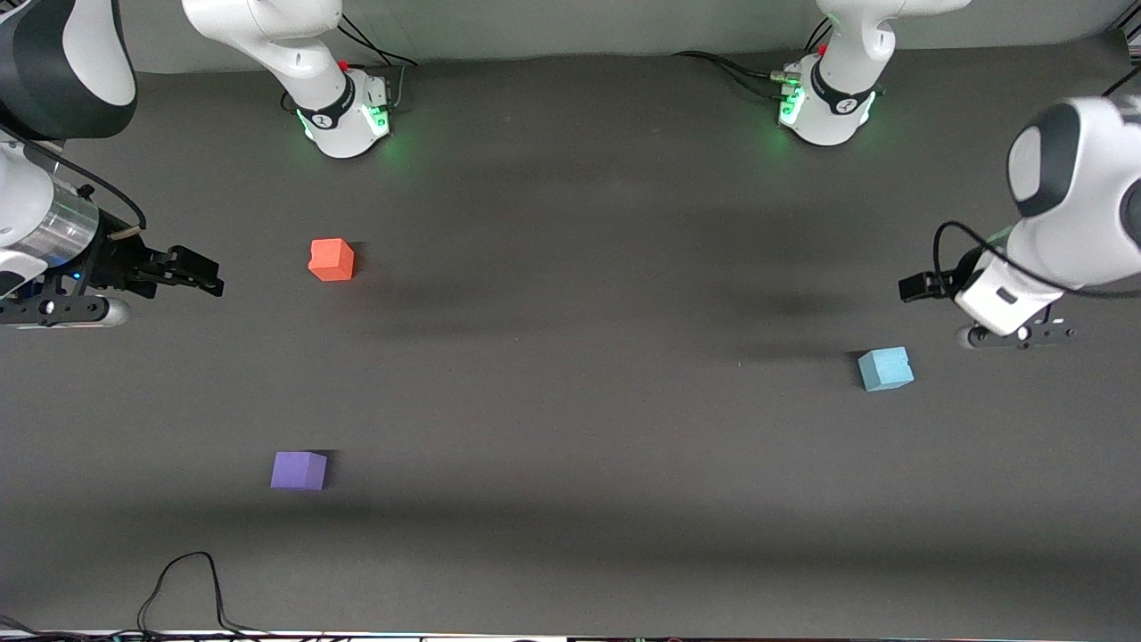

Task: Place blue block between orange and purple blocks
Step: 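Lower the left gripper and grasp the light blue block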

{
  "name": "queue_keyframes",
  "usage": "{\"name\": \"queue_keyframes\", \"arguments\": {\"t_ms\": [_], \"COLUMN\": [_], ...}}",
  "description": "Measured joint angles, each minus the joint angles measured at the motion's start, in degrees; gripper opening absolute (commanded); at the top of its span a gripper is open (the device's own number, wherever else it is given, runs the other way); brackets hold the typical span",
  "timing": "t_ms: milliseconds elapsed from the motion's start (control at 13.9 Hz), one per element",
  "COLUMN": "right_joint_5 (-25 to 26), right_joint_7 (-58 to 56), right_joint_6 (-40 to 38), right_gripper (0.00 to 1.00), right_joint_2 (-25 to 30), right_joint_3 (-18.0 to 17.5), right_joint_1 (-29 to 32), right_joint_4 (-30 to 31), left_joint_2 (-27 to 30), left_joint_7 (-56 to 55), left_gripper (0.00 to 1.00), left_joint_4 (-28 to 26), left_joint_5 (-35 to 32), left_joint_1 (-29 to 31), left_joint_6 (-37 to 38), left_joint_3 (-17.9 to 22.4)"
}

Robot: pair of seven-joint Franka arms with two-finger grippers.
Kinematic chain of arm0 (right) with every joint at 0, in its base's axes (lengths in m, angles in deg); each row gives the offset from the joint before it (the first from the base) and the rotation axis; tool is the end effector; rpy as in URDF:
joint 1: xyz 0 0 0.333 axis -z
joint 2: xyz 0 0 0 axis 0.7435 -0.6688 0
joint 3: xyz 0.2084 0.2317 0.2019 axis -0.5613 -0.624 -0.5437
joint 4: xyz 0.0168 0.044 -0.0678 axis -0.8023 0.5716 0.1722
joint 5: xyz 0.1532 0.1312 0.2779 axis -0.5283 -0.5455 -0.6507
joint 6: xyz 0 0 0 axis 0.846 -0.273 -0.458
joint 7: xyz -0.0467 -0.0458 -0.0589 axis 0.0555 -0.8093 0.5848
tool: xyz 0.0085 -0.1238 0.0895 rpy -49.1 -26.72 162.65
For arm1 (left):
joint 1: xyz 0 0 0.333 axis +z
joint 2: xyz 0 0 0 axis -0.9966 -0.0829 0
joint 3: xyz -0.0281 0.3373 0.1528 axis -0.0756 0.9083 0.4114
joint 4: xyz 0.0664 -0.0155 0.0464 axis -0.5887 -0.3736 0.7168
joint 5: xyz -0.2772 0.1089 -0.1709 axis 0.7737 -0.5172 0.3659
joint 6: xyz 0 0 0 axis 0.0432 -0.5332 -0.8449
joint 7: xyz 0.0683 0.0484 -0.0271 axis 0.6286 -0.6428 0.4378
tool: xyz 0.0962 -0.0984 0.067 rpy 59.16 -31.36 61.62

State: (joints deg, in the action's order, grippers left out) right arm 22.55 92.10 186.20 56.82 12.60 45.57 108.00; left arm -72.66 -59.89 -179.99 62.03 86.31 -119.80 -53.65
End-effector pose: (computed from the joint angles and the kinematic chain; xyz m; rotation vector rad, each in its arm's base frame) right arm 0.5081 0.0186 0.5684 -3.1176 0.0367 0.0666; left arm 0.5151 -0.0011 0.4344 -3.0832 -0.0763 0.2968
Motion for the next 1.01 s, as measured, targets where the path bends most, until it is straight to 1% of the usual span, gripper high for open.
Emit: {"name": "queue_keyframes", "arguments": {"t_ms": [361,505,649,1010], "right_joint_5": [0.38,0.95,1.04,1.04], "right_joint_7": [-1.61,-2.51,-2.57,-2.57], "right_joint_6": [-1.16,-2.10,-2.45,-1.43], "right_gripper": [1.00,1.00,1.00,1.00], "right_joint_2": [0.10,0.11,0.11,0.12], "right_joint_3": [-0.13,-0.12,-0.14,-0.02], "right_joint_1": [-0.02,-0.02,-0.02,0.01], "right_joint_4": [-0.16,-0.33,-0.38,-0.47], "left_joint_2": [-11.61,-15.74,-18.36,-21.74], "left_joint_7": [3.62,4.32,4.44,4.44], "left_gripper": [1.00,1.00,1.00,1.00], "left_joint_4": [-0.20,-0.14,-0.03,0.10], "left_joint_5": [0.04,1.35,2.71,3.10], "left_joint_1": [3.54,4.77,4.81,4.71], "left_joint_6": [-10.13,-13.83,-16.42,-21.56], "left_joint_3": [0.03,0.03,-0.21,-0.76]}}
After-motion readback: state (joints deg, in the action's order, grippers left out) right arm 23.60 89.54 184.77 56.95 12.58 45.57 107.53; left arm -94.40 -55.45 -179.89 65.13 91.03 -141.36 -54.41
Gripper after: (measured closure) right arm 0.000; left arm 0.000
